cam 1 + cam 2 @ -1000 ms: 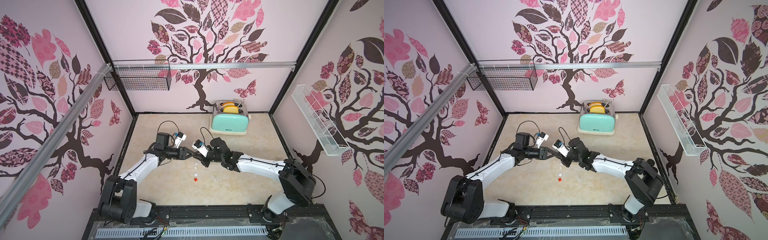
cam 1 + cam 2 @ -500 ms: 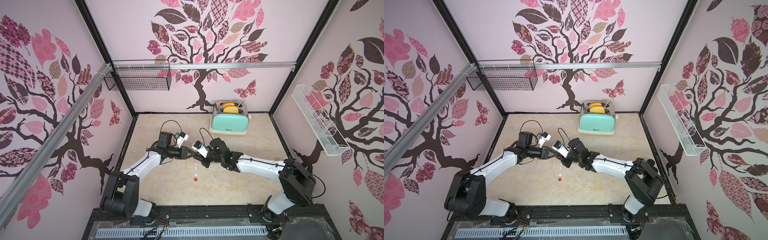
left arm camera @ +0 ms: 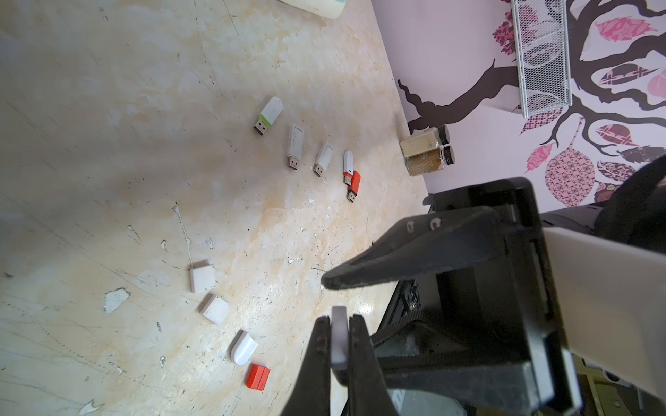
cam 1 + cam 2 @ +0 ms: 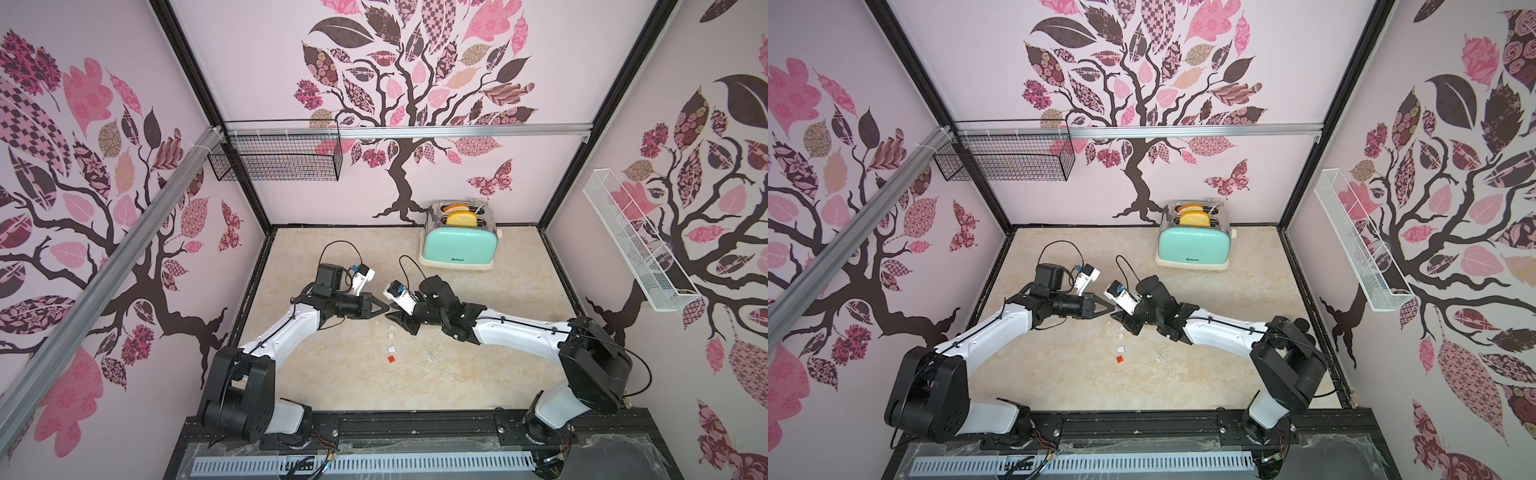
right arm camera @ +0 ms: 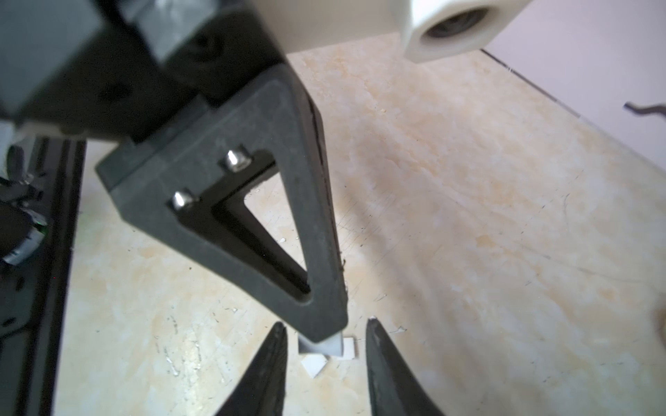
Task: Close the usb drive cover
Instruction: Pick up the USB drive from the center of the board.
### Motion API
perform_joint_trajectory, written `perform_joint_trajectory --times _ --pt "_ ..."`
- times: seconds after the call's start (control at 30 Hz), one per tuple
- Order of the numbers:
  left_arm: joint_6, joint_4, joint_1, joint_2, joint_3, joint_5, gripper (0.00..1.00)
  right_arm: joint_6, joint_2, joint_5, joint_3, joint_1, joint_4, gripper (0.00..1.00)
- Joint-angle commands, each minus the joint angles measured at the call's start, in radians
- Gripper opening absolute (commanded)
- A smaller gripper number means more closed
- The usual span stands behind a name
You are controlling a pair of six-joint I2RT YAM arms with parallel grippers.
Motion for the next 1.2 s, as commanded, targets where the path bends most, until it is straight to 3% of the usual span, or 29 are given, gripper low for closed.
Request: perform_joint_trajectory --times 0.0,0.13,0.3,0.57,0.8,1.17 --pt "-0.027 0.037 0.057 -0.039 -0.027 -0.005 0.00 0.015 -0.051 0.079 0.009 0.004 -0.045 0.54" --pt "-0.019 0.039 0.098 -0.059 -0.044 -0.032 0.00 0.066 -0.045 0.124 0.031 -0.018 -0.131 0.60" --pt "0.019 0.001 0.107 -0.075 -0.050 -0.072 0.00 0.159 0.024 0.198 0.095 -0.070 -0.210 0.81" --pt "0.038 -0.025 0.116 -0.088 -0.048 -0.107 0.00 0.251 0.216 0.268 0.280 -0.160 -0.354 0.82" --pt "0.035 -0.039 0.128 -0.099 -0.049 -0.115 0.00 0.364 0.341 0.213 0.380 -0.251 -0.397 0.80" --pt "0.055 -0.054 0.130 -0.101 -0.052 -0.131 0.00 0.411 0.465 0.164 0.444 -0.289 -0.408 0.79"
